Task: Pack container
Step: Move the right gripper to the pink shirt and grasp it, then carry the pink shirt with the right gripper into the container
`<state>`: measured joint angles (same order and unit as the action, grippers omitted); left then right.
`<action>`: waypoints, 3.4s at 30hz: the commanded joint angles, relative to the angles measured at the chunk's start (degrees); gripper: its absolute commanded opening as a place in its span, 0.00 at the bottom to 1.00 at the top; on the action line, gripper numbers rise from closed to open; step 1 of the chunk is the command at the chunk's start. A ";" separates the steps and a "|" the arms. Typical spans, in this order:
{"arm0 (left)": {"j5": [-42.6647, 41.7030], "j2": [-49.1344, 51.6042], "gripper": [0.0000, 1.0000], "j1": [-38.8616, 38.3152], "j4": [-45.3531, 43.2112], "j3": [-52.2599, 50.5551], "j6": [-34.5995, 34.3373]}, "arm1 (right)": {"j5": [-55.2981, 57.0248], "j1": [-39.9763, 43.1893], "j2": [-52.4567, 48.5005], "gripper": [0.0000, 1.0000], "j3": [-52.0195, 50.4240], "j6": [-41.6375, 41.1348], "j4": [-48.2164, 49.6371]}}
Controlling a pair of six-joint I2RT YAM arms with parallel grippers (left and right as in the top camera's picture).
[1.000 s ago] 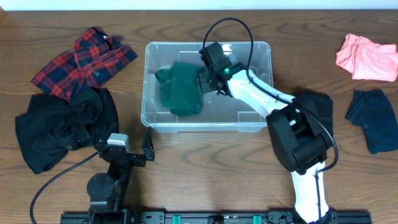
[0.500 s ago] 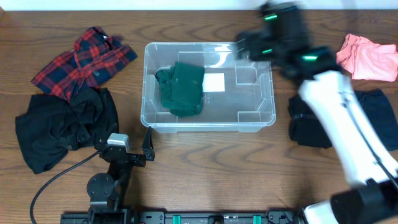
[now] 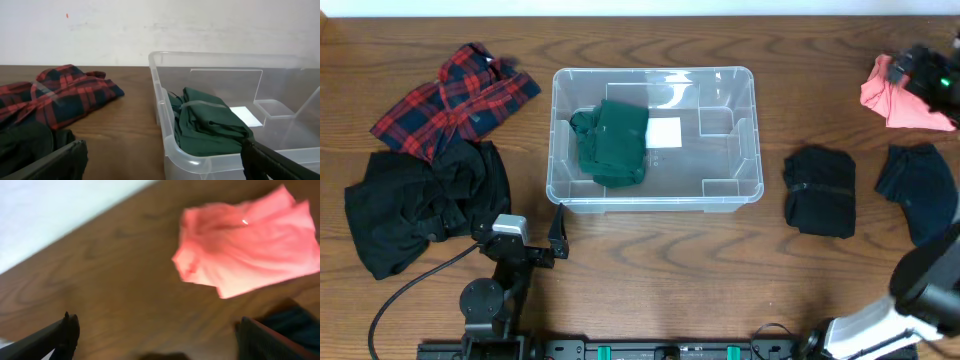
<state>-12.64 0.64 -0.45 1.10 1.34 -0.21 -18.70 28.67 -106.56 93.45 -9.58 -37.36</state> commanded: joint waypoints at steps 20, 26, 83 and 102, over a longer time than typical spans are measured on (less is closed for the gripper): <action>-0.35 0.07 0.98 -0.17 1.81 -1.11 -0.11 | -3.96 15.80 -18.12 0.94 -0.24 -2.75 10.84; -0.35 0.07 0.98 -0.17 1.81 -1.11 -0.11 | -0.68 14.86 -20.24 0.91 -0.35 -6.97 13.79; -0.35 0.07 0.98 -0.17 1.81 -1.11 -0.11 | -23.26 2.73 0.98 0.01 -0.44 -12.59 16.22; -0.35 0.07 0.98 -0.17 1.81 -1.11 -0.11 | -28.76 -25.31 21.94 0.01 -0.44 -13.27 11.10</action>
<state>-12.67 0.64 -0.45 1.10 1.34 -0.21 -45.63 6.57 -86.76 92.79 -23.20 -26.41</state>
